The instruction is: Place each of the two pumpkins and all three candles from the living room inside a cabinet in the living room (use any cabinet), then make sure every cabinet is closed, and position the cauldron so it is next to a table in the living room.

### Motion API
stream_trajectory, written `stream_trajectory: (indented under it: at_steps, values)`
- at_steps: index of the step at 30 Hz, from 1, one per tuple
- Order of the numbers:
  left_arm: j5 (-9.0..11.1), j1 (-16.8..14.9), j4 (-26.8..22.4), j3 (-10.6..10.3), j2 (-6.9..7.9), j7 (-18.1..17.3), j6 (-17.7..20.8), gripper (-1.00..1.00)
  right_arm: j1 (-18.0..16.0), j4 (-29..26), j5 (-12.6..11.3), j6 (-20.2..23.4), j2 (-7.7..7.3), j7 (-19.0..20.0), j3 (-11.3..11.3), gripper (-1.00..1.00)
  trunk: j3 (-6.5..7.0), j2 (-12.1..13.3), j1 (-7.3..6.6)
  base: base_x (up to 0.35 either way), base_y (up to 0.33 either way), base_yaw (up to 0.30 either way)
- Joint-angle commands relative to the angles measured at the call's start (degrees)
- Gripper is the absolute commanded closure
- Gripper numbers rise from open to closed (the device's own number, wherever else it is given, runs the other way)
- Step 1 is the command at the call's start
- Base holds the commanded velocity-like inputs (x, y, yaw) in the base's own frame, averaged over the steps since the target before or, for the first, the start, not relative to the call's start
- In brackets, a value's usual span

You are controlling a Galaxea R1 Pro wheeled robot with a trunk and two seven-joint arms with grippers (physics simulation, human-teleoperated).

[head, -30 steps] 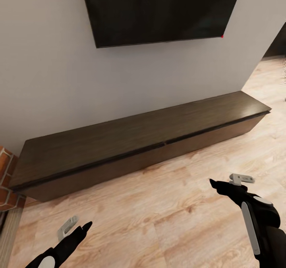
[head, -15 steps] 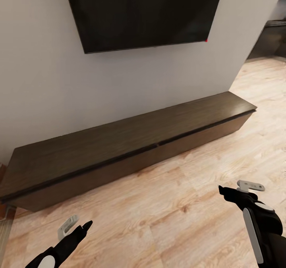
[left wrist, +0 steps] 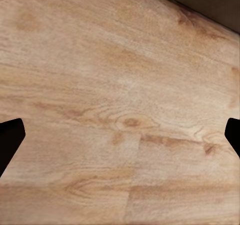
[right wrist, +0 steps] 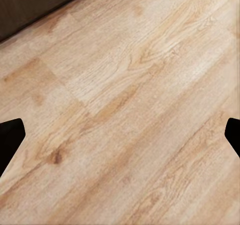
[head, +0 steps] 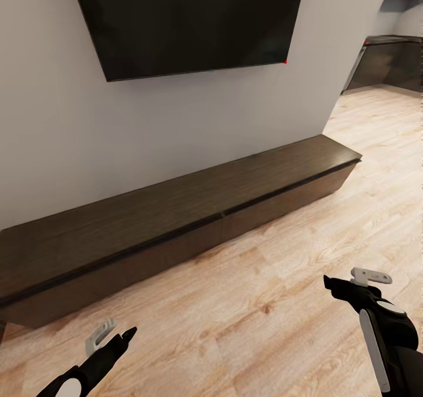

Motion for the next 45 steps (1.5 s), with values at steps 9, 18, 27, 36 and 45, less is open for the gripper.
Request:
stream_trajectory:
  at_steps: [9, 18, 27, 36, 45]
  values:
    - [-0.1, 0.0, 0.1, 0.0, -0.02, 0.0, 0.0, -1.0, 0.1, 0.0, 0.0, -0.9, 0.02, 0.0, 0.0, -1.0, -0.78, -3.6, 1.98, 0.0, 0.0, -0.141]
    - [-0.1, 0.0, 0.4, 0.0, -0.01, 0.0, 0.1, -1.0, 0.7, 0.0, 0.0, -2.0, 0.09, 0.0, 0.1, -1.0, -1.57, -7.2, 3.96, 0.0, 0.0, -0.141]
    - [-0.1, 0.0, 0.6, 0.0, 0.05, 0.0, 0.0, -1.0, 1.6, 0.0, 0.2, -2.7, 0.19, -0.1, 0.2, -1.0, -2.35, -10.8, 5.94, 0.0, 0.0, -0.141]
    - [-0.2, 0.0, 0.8, 0.0, 0.05, 0.2, 0.1, -1.0, 1.8, 0.1, 0.4, -2.8, 0.19, -0.1, 0.3, -1.0, -3.13, -14.5, 7.91, 0.0, 0.0, -0.141]
    - [-0.2, -0.1, 0.9, 0.0, 0.04, 0.3, 0.1, -1.0, 1.8, 0.2, 0.4, -2.8, 0.2, -0.1, 0.3, -1.0, -3.91, -18.1, 9.89, 0.0, 0.0, -0.141]
